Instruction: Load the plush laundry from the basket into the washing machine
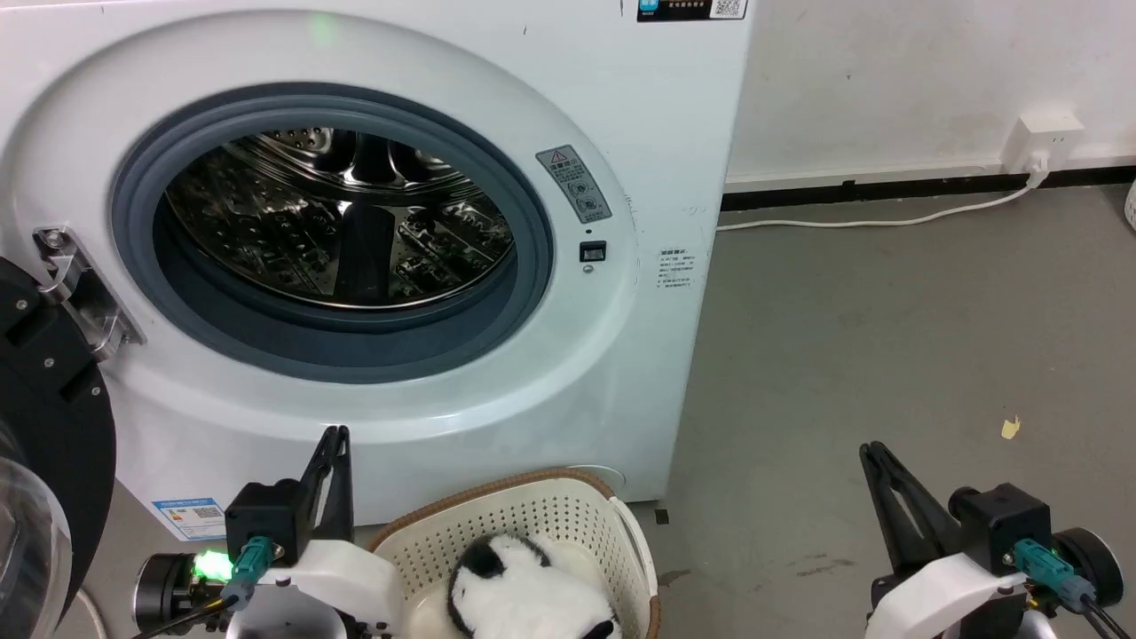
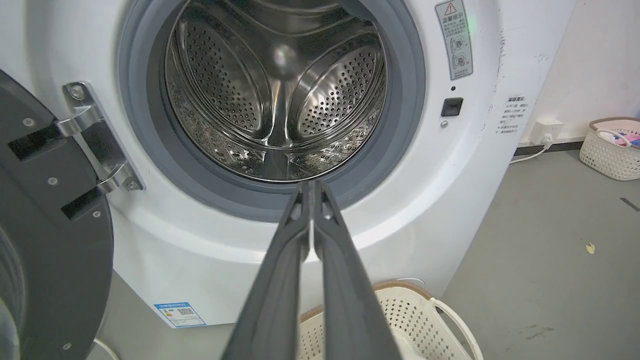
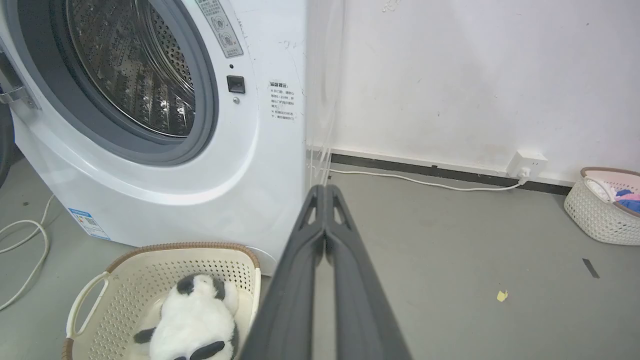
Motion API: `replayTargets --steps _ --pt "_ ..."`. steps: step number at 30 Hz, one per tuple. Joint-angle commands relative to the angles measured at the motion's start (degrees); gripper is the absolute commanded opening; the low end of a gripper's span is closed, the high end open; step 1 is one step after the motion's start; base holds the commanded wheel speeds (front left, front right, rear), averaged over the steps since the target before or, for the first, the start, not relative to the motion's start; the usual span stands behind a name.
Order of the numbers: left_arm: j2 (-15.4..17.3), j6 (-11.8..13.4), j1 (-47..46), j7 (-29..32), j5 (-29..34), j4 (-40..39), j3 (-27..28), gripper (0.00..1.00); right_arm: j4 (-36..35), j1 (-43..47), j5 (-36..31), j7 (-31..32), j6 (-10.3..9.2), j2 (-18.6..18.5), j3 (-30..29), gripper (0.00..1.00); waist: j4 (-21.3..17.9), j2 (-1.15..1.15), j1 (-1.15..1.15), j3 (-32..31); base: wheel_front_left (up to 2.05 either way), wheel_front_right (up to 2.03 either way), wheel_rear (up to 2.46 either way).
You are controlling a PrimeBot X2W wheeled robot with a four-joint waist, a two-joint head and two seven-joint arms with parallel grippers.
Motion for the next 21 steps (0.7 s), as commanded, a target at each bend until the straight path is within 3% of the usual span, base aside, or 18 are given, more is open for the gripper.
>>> replayTargets --steps 1,21 --pt "0.0 0.02 -0.01 0.0 0.0 0.0 0.0 1.0 0.01 0.02 0.01 0.0 0.0 0.0 0.0 1.0 0.0 0.0 0.0 0.0 0.0 0.0 0.0" --pt "0.0 1.38 -0.55 -2.11 -2.7 1.72 -2.74 1.0 0.85 0.84 2.35 -1.71 -0.01 0.01 -1.16 1.0 0.11 0.0 0.0 0.18 0.0 0.0 0.0"
